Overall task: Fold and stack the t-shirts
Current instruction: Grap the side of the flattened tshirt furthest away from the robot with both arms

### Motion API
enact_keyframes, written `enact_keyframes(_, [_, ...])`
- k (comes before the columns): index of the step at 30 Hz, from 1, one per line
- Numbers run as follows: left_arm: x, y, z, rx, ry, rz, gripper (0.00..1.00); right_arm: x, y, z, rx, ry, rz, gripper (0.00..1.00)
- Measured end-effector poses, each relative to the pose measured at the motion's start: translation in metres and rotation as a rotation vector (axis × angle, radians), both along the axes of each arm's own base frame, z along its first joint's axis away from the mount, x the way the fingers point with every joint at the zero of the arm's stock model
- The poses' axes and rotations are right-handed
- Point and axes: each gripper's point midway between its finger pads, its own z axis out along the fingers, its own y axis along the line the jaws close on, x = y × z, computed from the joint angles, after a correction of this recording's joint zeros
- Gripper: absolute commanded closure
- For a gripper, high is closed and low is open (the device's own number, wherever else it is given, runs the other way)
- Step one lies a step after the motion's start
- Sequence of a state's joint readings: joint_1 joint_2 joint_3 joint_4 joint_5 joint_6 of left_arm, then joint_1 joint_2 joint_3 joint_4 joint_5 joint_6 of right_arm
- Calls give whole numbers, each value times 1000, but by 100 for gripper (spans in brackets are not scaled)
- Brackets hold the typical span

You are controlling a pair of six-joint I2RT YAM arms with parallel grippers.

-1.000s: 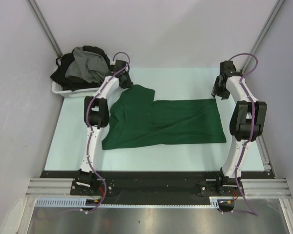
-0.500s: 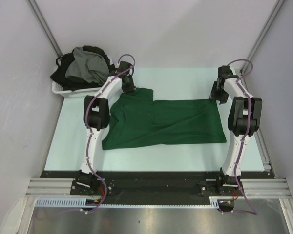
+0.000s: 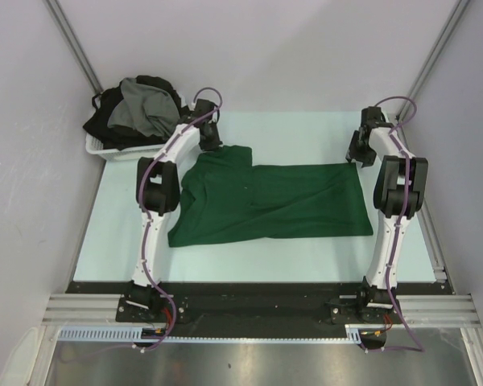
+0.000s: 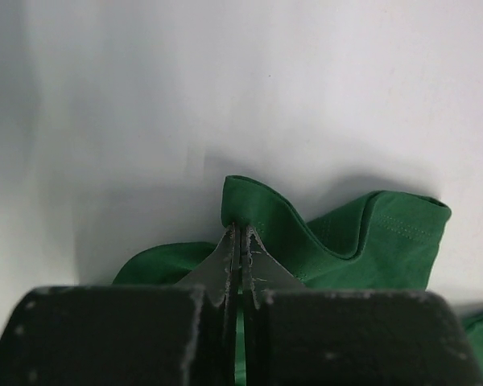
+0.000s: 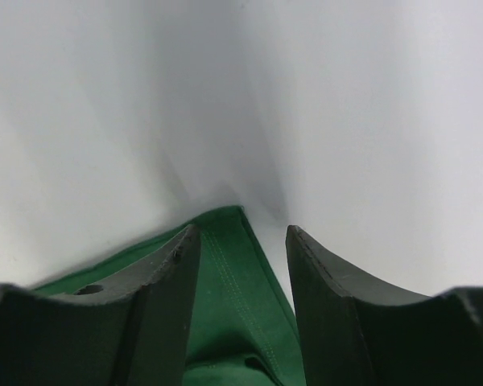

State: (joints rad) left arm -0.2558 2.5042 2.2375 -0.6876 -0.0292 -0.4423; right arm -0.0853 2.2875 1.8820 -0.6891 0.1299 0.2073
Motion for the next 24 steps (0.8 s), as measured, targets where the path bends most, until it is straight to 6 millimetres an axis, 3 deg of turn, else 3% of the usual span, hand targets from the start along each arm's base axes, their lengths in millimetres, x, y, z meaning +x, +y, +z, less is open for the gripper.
enact_keyframes(11, [-1, 3, 8, 19, -8, -17, 100, 12, 4, -7, 9, -27, 22, 56])
enact_keyframes(20, [-6, 7, 7, 39, 5, -17, 100, 21, 3, -8, 7, -60, 37, 84])
enact_keyframes(24, [-6, 7, 14, 37, -6, -17, 100, 25, 3, -8, 16, -75, 40, 88])
